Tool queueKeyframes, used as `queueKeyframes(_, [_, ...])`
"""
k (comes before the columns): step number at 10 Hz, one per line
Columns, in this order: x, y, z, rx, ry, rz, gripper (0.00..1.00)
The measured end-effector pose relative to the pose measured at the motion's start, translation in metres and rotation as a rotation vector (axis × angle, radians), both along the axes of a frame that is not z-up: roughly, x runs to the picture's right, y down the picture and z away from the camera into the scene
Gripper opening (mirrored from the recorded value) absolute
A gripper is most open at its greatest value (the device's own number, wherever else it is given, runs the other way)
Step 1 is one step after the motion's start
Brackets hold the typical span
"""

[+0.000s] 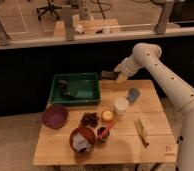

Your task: Place eraser in purple bowl

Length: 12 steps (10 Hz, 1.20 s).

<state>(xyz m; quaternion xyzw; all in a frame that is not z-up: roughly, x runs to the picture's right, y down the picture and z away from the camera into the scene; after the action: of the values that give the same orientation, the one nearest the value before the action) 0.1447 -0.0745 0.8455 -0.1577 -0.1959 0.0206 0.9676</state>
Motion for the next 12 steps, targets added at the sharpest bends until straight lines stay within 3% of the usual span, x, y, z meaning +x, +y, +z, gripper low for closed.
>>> queueKeyframes(2, [-0.002, 0.0, -0.003, 0.004, -0.009, -0.012, 0.07])
queueKeyframes(4, [-0.025, 0.001, -0.022, 0.035, -0.05, -0.08, 0.07])
queueKeyframes(6, [-0.065, 0.006, -0.047, 0.08, -0.088, -0.16, 0.07])
queueKeyframes(8, [-0.122, 0.018, -0.074, 0.134, -0.12, -0.264, 0.07])
queueKeyframes(12, [-0.187, 0.043, -0.112, 0.244, -0.126, -0.472, 0.07])
